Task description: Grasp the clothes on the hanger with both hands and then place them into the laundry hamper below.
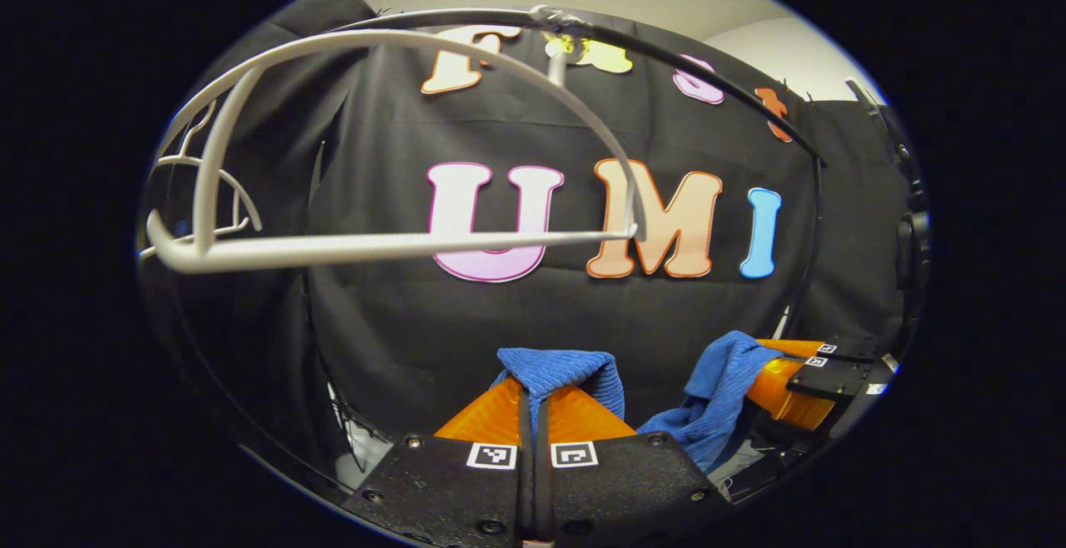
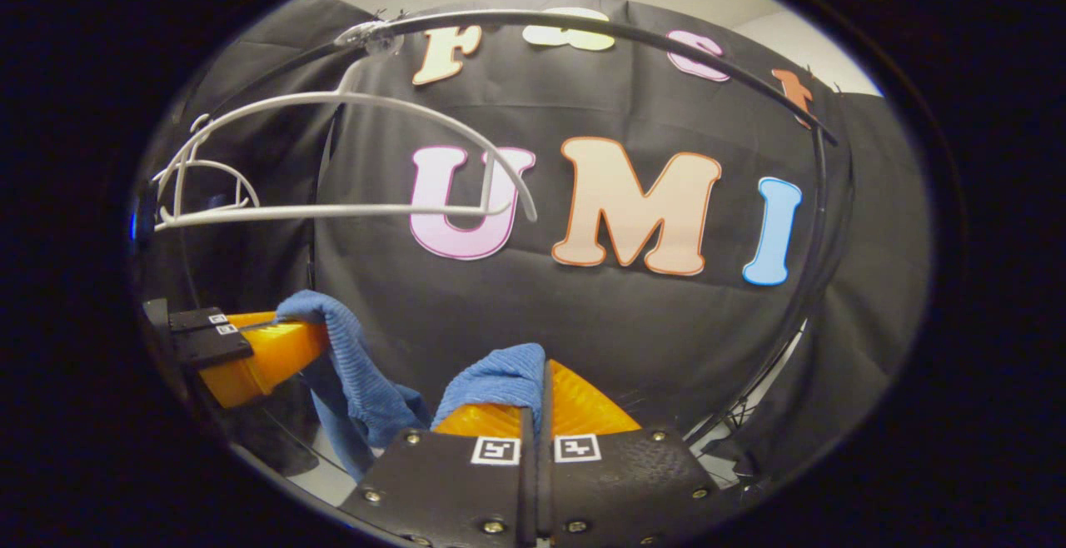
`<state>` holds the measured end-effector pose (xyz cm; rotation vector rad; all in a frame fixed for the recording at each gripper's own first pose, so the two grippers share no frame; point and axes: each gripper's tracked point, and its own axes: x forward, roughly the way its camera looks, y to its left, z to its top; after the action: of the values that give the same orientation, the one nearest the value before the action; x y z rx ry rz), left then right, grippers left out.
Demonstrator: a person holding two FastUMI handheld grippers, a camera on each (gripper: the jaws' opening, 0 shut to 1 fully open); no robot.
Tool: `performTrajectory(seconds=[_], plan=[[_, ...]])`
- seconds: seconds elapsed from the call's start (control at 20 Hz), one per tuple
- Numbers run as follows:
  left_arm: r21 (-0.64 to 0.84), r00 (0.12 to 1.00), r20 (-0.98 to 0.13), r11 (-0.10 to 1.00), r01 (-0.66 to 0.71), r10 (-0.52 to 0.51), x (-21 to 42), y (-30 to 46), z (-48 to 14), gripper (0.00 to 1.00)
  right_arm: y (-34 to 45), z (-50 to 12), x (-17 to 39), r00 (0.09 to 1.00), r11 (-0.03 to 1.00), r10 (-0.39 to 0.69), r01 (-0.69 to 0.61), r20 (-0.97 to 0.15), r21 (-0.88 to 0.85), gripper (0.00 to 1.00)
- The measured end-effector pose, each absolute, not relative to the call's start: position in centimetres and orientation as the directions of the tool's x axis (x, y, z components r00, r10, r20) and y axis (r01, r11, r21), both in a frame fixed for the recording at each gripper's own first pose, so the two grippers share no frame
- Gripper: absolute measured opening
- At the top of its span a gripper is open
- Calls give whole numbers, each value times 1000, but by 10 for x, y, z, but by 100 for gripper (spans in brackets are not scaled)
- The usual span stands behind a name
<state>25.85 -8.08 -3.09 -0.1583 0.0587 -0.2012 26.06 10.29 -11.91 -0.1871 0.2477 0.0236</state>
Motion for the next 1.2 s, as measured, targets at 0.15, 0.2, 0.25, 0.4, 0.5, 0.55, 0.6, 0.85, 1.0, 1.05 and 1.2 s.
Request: performTrajectory(seconds=[0.15, 0.2, 0.25, 0.4, 0.5, 0.55, 0.6, 0.85, 1.0, 1.05, 1.2], plan=[[-157, 976, 17, 964, 216, -216, 265, -94, -3, 1, 92, -98, 268, 979, 993, -12, -13, -203, -121, 1], [-165, 975, 15, 961, 222, -223, 269, -100, 1, 0, 89, -95, 271, 979, 995, -24, 3, -201, -102, 1], [-172, 973, 19, 958, 230, -230, 271, -102, 3, 1, 81, -91, 272, 979, 995, -41, 22, -198, -96, 1], [-161, 971, 21, 958, 239, -239, 280, -110, 4, 1, 69, -92, 281, 976, 996, -53, 36, -210, -86, 1], [-163, 969, 9, 955, 246, -248, 285, -118, -4, 1, 64, -101, 285, 973, 994, -56, 33, -223, -108, 1], [-162, 967, 2, 954, 252, -255, 287, -122, -10, 0, 62, -108, 287, 971, 991, -63, 34, -229, -126, 1], [-153, 965, -7, 954, 258, -262, 290, -126, -20, 1, 62, -118, 289, 967, 990, -59, 26, -249, -137, 1], [-184, 956, -126, 953, 240, -265, 302, -134, -84, 1, 59, -187, 294, 919, 991, -42, -11, -392, -132, 1], [-174, 943, -208, 959, 224, -258, 309, -132, -120, 1, 62, -221, 298, 887, 992, -17, -41, -462, -116, 1], [-180, 939, -230, 959, 219, -257, 309, -131, -131, 1, 63, -230, 299, 877, 993, -12, -47, -481, -110, 1], [-203, 923, -292, 959, 197, -251, 311, -129, -163, 1, 68, -261, 299, 840, 993, 2, -64, -543, -96, 1]])
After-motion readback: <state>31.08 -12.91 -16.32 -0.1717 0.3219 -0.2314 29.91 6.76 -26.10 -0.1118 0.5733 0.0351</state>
